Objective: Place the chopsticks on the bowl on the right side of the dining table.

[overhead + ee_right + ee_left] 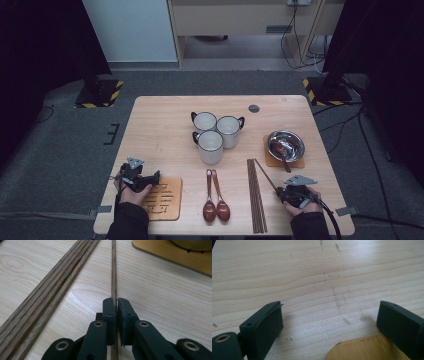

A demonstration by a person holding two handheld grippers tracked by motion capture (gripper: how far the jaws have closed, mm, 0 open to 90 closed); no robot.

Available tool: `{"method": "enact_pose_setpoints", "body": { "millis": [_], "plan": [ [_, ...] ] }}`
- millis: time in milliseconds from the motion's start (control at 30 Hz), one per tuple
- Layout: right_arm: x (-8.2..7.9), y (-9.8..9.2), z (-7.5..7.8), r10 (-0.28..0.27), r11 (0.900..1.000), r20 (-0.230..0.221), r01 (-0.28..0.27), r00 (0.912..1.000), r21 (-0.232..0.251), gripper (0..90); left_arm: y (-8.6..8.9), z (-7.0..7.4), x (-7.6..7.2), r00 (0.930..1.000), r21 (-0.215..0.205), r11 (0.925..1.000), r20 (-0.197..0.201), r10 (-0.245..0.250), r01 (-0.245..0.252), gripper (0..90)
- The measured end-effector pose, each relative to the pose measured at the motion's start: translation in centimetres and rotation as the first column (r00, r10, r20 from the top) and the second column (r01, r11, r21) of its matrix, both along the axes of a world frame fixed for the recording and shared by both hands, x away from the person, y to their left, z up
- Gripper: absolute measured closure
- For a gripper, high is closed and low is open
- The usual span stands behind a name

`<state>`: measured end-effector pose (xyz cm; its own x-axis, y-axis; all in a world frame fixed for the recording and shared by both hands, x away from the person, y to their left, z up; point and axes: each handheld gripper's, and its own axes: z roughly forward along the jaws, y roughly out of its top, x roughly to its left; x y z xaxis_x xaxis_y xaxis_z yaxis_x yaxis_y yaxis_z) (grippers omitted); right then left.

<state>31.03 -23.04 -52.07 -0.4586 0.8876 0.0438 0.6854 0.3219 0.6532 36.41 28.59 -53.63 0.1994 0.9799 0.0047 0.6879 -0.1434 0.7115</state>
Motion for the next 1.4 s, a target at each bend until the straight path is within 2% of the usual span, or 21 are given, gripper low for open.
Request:
{"method": "enact_pose_setpoints", "body": {
  "millis": [300,1400],
  "plan": [
    [0.1,-0.4,0.6,-0.004,0.999,0.011,0.003,0.9999,0.043,85.3,0.0,0.0,0.0,1.0,0.0,1.0,0.0,0.0,0.0,5.7],
    [-0.3,-0.8,5.4,-0.005,0.986,0.128,-0.017,0.9917,0.167,85.3,0.0,0.0,0.0,1.0,0.0,1.0,0.0,0.0,0.0,5.7]
  ]
}}
